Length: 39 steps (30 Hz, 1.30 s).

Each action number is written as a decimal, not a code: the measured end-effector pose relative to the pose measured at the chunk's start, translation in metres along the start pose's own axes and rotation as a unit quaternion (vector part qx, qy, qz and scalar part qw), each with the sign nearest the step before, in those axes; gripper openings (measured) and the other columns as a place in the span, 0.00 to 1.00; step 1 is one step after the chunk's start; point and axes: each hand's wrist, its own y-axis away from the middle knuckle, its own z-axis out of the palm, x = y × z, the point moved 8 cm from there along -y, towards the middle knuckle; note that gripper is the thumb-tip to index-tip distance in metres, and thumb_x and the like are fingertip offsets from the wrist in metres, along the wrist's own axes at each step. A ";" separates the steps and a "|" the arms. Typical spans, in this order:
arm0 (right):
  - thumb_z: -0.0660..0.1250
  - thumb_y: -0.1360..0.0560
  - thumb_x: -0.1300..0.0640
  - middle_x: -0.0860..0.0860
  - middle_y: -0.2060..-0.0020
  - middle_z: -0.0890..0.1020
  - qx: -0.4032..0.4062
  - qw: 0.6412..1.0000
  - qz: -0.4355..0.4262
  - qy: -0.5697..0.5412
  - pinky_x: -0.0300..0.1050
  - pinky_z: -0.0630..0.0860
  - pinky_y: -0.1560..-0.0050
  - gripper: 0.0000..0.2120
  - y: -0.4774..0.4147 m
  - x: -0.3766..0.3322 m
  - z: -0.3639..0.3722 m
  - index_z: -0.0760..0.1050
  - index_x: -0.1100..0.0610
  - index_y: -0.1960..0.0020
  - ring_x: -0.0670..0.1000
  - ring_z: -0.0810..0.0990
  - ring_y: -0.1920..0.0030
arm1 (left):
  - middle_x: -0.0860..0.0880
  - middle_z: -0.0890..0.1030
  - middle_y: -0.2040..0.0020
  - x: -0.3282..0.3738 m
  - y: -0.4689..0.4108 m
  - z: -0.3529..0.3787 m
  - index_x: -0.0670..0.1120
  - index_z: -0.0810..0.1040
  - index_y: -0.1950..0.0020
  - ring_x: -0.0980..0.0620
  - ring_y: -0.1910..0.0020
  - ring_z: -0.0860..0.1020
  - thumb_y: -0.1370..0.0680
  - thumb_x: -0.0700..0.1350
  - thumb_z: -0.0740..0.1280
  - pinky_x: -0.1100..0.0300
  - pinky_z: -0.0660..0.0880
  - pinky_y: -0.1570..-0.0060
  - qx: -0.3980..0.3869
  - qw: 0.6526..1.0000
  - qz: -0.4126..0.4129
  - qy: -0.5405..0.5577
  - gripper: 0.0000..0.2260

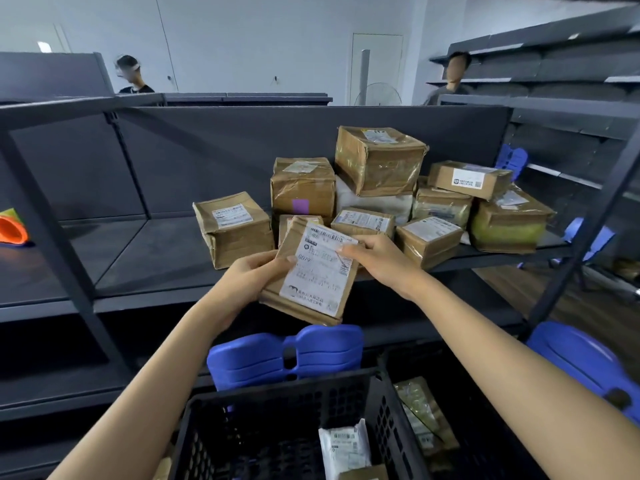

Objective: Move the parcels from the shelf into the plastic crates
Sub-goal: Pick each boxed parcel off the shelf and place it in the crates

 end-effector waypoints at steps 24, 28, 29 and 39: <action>0.67 0.24 0.51 0.32 0.52 0.77 0.108 0.994 -0.025 -0.023 0.22 0.71 0.50 0.21 0.037 0.050 0.035 0.70 0.46 0.32 0.28 0.75 0.51 | 0.50 0.81 0.41 -0.053 0.011 0.008 0.45 0.73 0.34 0.53 0.41 0.80 0.24 0.45 0.70 0.55 0.77 0.41 0.178 0.980 0.061 0.057 0.19; 0.67 0.23 0.54 0.32 0.51 0.77 0.128 0.991 -0.036 -0.018 0.21 0.69 0.50 0.20 0.040 0.053 0.031 0.69 0.43 0.33 0.26 0.75 0.52 | 0.50 0.82 0.41 -0.052 0.007 0.018 0.44 0.73 0.33 0.54 0.41 0.80 0.24 0.43 0.69 0.51 0.75 0.38 0.167 0.983 0.073 0.023 0.20; 0.67 0.23 0.55 0.33 0.50 0.77 0.135 0.990 -0.036 -0.020 0.21 0.69 0.50 0.20 0.041 0.055 0.028 0.70 0.45 0.33 0.26 0.75 0.51 | 0.51 0.82 0.42 -0.052 0.007 0.021 0.45 0.74 0.32 0.55 0.42 0.80 0.24 0.43 0.69 0.52 0.75 0.38 0.165 0.983 0.075 0.014 0.19; 0.66 0.22 0.55 0.38 0.49 0.80 0.158 0.987 0.006 -0.002 0.20 0.69 0.53 0.19 0.059 0.089 -0.017 0.72 0.49 0.32 0.33 0.76 0.51 | 0.49 0.80 0.43 -0.057 -0.009 0.072 0.57 0.77 0.36 0.55 0.47 0.81 0.25 0.51 0.68 0.55 0.78 0.44 0.124 0.980 0.089 -0.125 0.16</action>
